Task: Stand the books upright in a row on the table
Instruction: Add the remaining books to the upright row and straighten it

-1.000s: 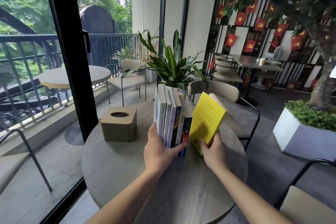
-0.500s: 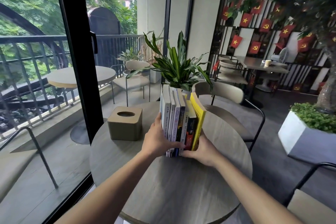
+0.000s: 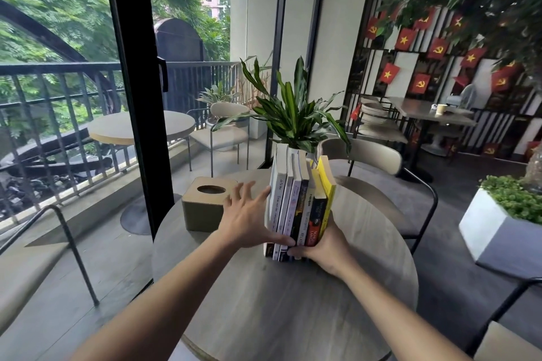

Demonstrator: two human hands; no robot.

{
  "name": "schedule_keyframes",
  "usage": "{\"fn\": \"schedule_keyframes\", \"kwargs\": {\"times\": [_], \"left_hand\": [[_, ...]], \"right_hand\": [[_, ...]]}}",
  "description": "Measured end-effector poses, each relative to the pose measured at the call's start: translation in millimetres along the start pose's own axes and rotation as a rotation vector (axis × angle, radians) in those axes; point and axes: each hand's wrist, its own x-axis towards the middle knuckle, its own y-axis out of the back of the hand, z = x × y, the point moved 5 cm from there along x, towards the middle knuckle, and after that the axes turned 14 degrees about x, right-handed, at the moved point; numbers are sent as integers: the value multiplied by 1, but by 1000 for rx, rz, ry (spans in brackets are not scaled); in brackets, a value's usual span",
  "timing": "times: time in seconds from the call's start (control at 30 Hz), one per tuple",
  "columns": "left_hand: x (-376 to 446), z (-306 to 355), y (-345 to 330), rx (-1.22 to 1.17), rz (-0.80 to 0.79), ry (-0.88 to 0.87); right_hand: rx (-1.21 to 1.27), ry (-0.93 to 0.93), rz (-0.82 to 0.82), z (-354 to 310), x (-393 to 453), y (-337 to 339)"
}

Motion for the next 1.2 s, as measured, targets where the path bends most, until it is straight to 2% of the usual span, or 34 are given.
{"fn": "schedule_keyframes", "kwargs": {"times": [0.13,0.3,0.77,1.03,1.2], "left_hand": [[11,-21,-6,-65,-132,-29],[21,-36,-12,-32,-171,-44],[6,10,3,-231,39,-111],[0,9,9,-365,38,-38],[-3,7,6,-286,14,-33]], "right_hand": [[-6,29,20,-1,0,1],[-19,44,30,1,0,-1],[-47,38,13,4,1,-2],[-38,23,-32,2,1,-4],[-38,-11,-125,1,1,-1]]}}
